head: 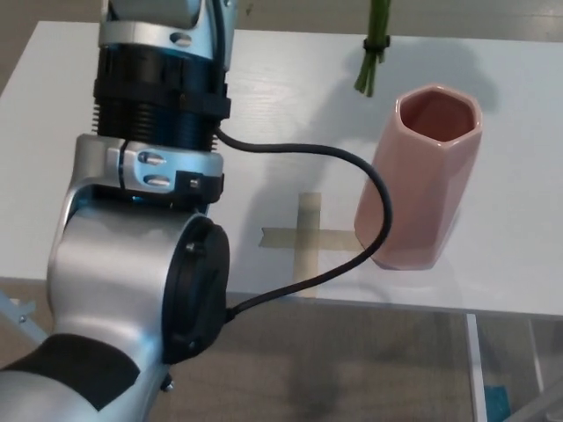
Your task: Use the left hand to pick up the rose and then lift and insert it into the pink vase.
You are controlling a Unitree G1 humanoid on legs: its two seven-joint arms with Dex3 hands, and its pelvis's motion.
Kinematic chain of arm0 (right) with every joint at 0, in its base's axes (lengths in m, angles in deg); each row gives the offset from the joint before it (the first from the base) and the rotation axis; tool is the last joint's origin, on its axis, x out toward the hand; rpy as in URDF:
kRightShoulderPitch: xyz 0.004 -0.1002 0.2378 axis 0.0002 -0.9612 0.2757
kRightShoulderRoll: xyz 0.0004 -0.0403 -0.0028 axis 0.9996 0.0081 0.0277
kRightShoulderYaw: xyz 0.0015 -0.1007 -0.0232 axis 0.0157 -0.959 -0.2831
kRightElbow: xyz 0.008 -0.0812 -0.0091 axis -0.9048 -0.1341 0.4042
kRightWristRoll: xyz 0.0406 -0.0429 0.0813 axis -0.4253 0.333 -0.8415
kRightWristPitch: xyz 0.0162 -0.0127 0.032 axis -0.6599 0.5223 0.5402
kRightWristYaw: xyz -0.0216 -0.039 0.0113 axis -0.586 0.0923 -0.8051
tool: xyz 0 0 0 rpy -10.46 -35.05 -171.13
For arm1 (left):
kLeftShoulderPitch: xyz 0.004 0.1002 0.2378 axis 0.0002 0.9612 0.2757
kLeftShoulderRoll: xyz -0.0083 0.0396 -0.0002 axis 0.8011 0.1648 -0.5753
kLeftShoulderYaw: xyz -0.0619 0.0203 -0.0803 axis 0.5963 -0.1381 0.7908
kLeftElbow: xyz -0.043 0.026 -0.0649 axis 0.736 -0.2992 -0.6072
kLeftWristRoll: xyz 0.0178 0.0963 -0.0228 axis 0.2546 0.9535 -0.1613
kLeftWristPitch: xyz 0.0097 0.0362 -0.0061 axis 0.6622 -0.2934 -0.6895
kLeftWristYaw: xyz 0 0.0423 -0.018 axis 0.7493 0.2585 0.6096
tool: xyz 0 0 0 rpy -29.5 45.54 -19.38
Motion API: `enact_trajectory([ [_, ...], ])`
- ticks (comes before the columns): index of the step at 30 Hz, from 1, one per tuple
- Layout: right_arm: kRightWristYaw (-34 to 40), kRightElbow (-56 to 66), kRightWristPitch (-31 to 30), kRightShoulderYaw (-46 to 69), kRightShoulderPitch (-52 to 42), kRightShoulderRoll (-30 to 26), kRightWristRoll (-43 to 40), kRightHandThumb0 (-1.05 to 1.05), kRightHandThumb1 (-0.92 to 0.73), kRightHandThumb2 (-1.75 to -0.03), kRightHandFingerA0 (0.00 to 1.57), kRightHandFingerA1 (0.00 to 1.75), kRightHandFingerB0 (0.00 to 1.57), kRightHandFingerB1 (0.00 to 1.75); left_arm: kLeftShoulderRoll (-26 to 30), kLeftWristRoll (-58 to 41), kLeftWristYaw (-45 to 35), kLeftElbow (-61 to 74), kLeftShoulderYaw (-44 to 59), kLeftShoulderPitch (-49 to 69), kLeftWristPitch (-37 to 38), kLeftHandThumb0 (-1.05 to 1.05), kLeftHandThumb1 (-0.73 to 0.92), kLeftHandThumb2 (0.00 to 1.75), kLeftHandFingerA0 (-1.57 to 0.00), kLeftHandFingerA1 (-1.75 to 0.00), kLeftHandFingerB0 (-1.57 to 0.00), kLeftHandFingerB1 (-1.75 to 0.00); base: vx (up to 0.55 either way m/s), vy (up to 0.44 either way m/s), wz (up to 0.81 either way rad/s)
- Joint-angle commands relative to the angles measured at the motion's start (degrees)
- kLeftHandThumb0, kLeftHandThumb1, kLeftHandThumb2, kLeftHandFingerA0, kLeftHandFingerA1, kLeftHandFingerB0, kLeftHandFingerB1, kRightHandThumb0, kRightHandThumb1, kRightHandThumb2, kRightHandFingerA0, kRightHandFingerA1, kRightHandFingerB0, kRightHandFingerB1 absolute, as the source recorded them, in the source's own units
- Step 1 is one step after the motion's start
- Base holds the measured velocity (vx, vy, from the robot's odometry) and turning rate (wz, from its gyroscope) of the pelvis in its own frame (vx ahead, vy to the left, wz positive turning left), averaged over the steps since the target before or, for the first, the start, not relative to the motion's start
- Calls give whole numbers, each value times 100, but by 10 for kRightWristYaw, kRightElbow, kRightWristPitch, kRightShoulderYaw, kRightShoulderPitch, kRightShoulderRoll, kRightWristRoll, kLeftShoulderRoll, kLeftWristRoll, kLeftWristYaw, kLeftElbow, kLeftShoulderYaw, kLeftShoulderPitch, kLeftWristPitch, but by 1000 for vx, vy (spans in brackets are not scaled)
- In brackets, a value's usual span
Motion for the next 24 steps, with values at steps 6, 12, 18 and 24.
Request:
enact_trajectory([
  [6,0,-2,4,-2,-5,-2,-2,-34,-65,-59,69,50,60,45,-5,-34,4,-2,-26,-23,0,-18,78,65,-101,-148,-80,-90,0,0,0],
  [12,1,0,4,-4,-5,-2,-1,-34,-65,-59,69,50,60,45,-9,-37,11,-12,-34,-31,0,-18,77,68,-99,-151,-79,-94,0,0,0],
  [18,3,-1,3,-4,-4,1,-1,-34,-65,-59,70,50,60,45,-14,-39,21,-29,-36,-46,1,-18,77,68,-100,-150,-79,-95,0,0,0],
  [24,2,-1,2,-3,-2,1,-3,-33,-65,-58,70,50,60,45,-25,-40,16,-33,-47,-47,16,-18,78,69,-100,-150,-79,-96,0,0,0],
])
